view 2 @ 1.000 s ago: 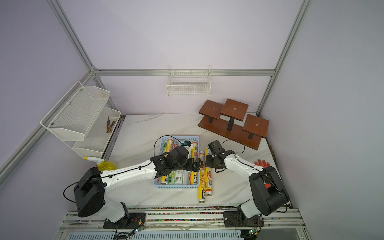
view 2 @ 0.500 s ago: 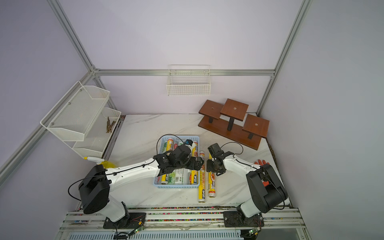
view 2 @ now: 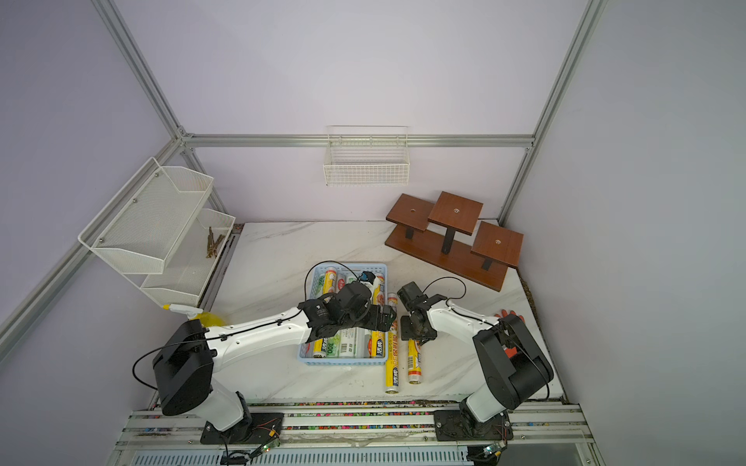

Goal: Put the plastic wrap into the basket
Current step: Pick up the plastic wrap from the center of the board.

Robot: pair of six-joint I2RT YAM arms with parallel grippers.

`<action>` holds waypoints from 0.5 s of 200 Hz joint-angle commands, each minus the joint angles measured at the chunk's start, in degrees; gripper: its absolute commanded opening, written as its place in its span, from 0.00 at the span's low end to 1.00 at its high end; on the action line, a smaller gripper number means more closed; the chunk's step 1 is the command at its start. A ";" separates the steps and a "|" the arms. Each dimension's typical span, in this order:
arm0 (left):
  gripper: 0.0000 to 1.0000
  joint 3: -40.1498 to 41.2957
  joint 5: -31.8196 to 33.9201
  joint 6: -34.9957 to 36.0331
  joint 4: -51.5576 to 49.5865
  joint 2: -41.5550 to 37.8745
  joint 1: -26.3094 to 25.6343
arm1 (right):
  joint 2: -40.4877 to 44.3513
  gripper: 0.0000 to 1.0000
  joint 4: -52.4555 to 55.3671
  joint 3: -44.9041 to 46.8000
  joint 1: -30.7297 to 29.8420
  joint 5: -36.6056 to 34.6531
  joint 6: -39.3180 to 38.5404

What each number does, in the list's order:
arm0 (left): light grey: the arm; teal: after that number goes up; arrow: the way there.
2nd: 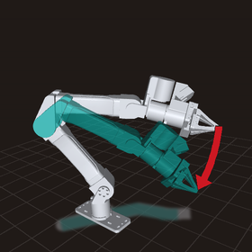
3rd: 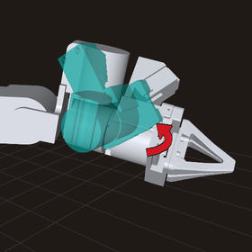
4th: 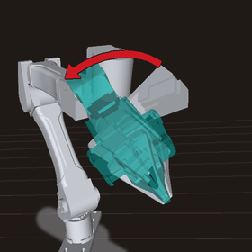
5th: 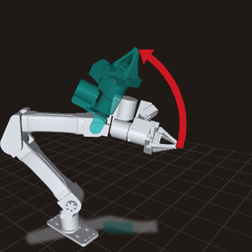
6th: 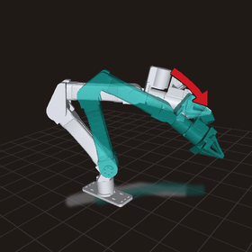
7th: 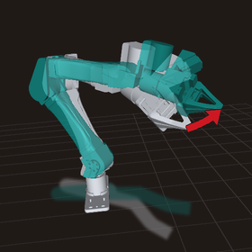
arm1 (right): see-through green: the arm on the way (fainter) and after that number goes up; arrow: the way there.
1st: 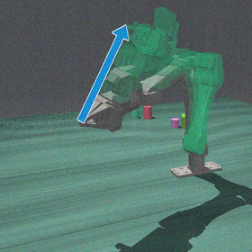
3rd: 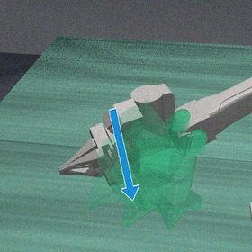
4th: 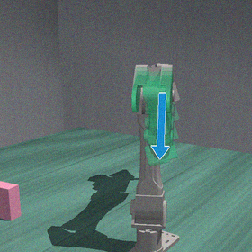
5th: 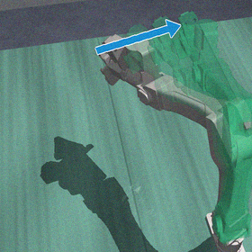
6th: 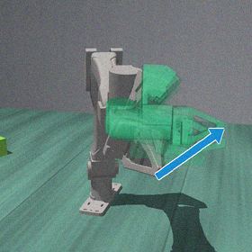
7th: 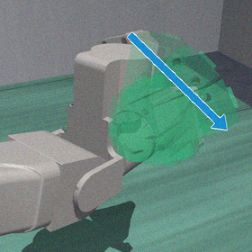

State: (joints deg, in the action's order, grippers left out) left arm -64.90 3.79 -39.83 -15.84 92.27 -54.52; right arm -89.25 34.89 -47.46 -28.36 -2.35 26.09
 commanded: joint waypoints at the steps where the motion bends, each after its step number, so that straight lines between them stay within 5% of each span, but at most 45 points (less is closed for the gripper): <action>1: 1.00 0.63 0.60 0.11 1.56 -1.11 -0.34 | -1.83 0.57 1.10 -0.44 -0.27 -1.14 0.50; 100: 1.00 1.68 1.02 -0.07 2.12 -1.92 -0.41 | -2.08 0.50 1.14 -0.42 -0.28 -2.34 1.67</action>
State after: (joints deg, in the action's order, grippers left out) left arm -63.05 4.25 -39.86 -15.44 92.23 -54.78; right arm -90.63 35.24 -48.56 -28.40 -4.32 26.89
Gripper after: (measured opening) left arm 0.997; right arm 0.512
